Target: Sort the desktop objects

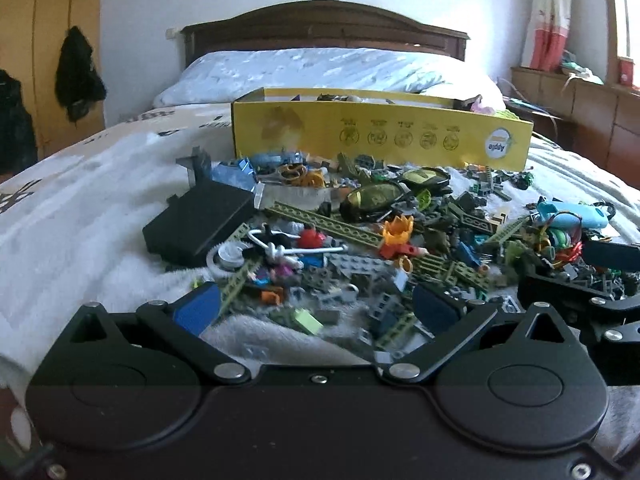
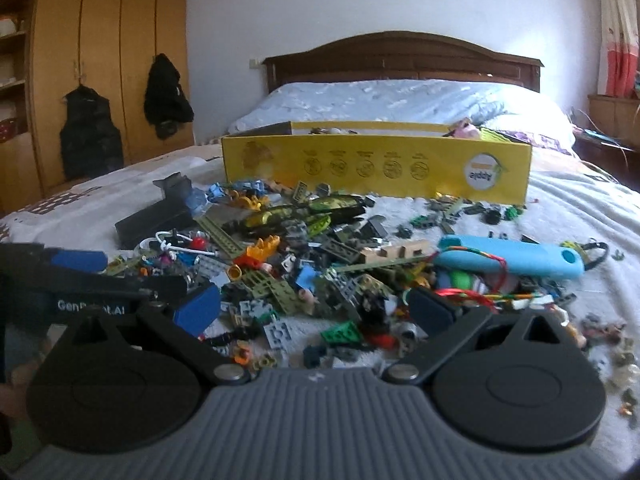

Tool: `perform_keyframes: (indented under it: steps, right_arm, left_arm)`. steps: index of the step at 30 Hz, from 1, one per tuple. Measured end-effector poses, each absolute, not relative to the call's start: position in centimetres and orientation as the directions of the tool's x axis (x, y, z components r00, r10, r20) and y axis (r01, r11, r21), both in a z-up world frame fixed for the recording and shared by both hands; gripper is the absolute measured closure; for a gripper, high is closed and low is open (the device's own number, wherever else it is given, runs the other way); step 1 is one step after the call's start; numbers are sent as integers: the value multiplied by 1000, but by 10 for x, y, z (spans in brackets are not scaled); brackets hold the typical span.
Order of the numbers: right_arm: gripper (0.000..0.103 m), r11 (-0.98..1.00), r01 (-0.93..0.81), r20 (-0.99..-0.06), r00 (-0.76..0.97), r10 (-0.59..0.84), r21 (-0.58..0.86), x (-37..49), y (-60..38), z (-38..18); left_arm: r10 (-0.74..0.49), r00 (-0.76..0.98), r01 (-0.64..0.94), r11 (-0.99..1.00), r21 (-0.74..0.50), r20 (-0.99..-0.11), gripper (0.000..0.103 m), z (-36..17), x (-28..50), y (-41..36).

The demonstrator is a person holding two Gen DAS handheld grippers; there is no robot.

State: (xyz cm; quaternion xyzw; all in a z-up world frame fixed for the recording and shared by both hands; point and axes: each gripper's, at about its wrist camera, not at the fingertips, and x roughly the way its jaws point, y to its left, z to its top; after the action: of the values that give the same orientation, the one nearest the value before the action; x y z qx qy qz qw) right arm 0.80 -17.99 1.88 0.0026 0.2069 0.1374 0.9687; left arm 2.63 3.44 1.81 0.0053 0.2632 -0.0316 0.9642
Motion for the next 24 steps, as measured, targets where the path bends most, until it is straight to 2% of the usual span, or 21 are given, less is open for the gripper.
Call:
perform_keyframes:
  steps: [5,7,10,17,23,24]
  right_arm:
    - [0,957,-280,-396,872,287,77,13,-180,7]
    - [0,958,-275,-408,868,282,77,16,-180,1]
    - [0,962,-261,-421,866,268,76,19,-182,-10]
    - [0,953,-269,-426,852,304,141,22,-192,-20]
    - [0,954,-271,-421,857,299,127,20,-189,-22]
    - [0,953,-272,-419,856,302,132,20,-190,-22]
  left_arm:
    - [-86,857,64,996,-61,-509,3,9,34,55]
    - [-60,862,25,997,-76,-504,19,4,34,60]
    - [-55,876,18,997,-80,-480,31,0,29,62]
    - [-72,887,50,997,-61,-455,41,1,21,61]
    - [-58,881,26,997,-75,-469,60,-3,27,66]
    - [-68,882,31,996,-87,-467,66,-2,25,68]
